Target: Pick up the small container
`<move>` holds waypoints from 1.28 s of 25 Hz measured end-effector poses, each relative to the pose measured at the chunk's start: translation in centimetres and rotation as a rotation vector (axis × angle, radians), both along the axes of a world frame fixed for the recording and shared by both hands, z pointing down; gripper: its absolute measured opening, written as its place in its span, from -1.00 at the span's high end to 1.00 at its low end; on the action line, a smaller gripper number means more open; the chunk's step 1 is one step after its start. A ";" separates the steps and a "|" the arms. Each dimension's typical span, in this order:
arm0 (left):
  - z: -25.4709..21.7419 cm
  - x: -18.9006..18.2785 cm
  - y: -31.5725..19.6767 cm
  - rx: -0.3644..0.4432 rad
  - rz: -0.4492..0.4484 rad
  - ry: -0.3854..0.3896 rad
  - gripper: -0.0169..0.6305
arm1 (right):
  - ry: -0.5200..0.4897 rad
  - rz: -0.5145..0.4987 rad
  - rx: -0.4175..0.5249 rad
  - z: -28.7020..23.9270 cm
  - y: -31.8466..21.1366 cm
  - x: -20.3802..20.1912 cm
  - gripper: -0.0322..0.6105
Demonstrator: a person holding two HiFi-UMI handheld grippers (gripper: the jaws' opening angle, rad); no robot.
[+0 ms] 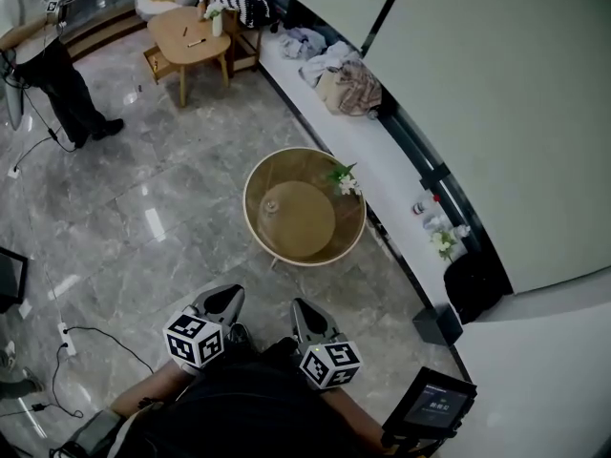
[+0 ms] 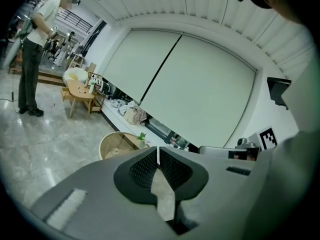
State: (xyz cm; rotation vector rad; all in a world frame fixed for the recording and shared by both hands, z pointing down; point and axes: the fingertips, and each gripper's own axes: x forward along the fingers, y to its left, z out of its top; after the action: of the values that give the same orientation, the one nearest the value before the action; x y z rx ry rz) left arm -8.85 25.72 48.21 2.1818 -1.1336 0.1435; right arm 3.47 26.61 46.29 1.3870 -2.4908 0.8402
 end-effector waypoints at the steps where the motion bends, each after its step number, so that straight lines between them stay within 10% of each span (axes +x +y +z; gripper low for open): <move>1: 0.1 -0.2 -0.3 -0.001 -0.002 -0.001 0.90 | 0.001 -0.004 0.000 0.1 -0.3 -0.2 0.91; 32: 3.9 5.2 -21.2 -0.081 -0.133 -0.071 0.90 | -0.094 -0.132 -0.134 6.3 -21.9 4.9 0.91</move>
State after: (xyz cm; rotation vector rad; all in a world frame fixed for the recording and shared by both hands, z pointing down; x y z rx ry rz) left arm -3.70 4.50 52.08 2.0379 -1.2868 0.2061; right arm 8.41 4.73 52.55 1.1528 -2.5096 1.0445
